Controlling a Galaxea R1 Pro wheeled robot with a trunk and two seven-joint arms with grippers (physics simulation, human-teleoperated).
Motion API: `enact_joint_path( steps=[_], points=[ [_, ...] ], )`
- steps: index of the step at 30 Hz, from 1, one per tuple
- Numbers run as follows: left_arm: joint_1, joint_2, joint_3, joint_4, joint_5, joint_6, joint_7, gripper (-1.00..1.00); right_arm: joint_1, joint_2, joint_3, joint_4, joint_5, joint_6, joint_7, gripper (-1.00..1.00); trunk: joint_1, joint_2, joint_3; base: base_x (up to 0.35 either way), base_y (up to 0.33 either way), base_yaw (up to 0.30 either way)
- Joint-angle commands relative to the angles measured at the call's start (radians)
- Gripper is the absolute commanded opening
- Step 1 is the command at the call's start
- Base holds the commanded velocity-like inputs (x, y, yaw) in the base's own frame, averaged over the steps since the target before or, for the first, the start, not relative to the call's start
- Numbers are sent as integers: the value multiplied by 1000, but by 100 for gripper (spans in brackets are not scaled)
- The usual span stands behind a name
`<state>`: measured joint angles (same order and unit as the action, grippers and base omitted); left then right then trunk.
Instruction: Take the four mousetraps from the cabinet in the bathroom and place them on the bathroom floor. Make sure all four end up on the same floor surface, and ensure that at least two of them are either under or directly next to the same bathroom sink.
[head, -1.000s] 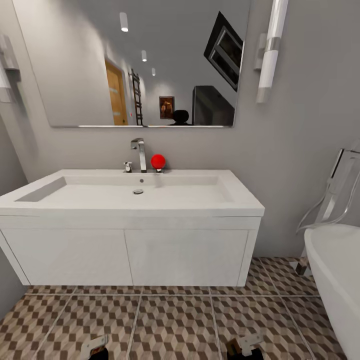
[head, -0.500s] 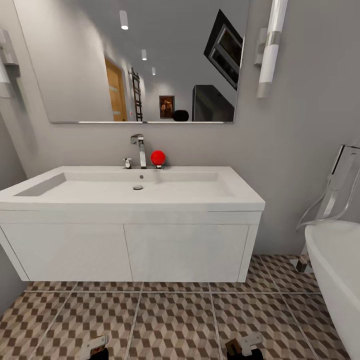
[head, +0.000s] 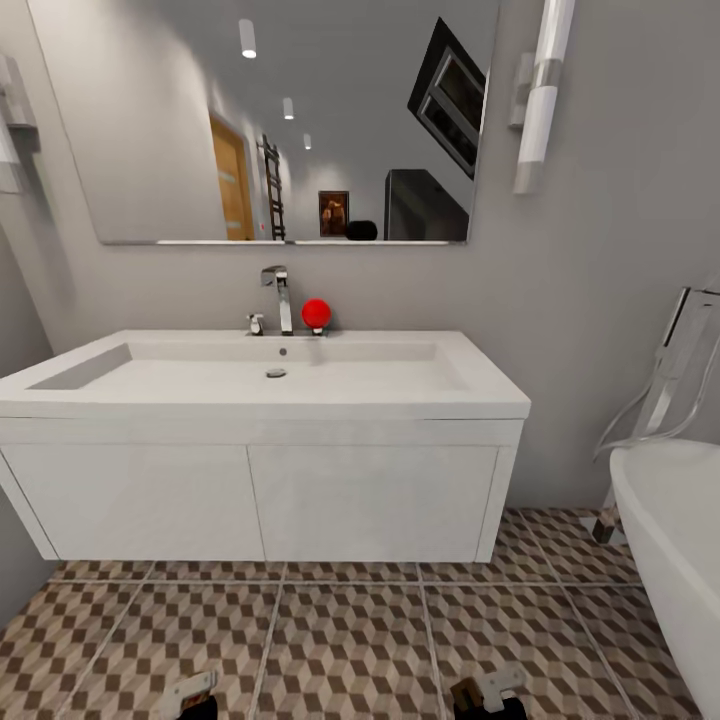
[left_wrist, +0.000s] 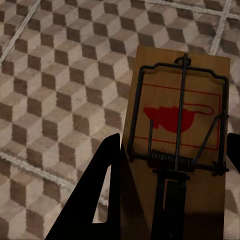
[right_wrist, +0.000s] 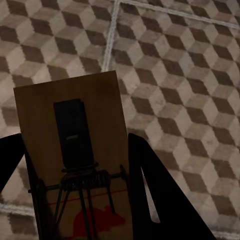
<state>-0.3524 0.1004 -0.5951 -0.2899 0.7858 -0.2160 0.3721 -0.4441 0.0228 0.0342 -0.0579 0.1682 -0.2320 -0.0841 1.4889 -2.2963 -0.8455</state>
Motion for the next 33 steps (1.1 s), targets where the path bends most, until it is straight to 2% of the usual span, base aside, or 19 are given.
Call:
enact_joint_path(
  steps=[1, 8, 18, 33],
  points=[
    [-1, 1, -9, -2, 6, -2, 10, -100, -1, 0, 3, 1, 5, -2, -5, -100, 4, -8, -4, 0, 0, 0],
    [-1, 1, -8, -2, 5, -3, 11, -100, -1, 0, 3, 1, 5, -3, -5, -100, 31, -57, -26, 0, 0, 0],
    [-1, 1, -9, -2, 7, -4, 8, -100, -1, 0, 2, 1, 6, -3, -5, -100, 31, -57, -26, 15, 7, 0],
    [-1, 1, -8, -2, 8, -1, 8, -100, -1, 0, 3, 1, 7, -3, -5, -100, 31, -57, -26, 251, 150, 0]
  ],
)
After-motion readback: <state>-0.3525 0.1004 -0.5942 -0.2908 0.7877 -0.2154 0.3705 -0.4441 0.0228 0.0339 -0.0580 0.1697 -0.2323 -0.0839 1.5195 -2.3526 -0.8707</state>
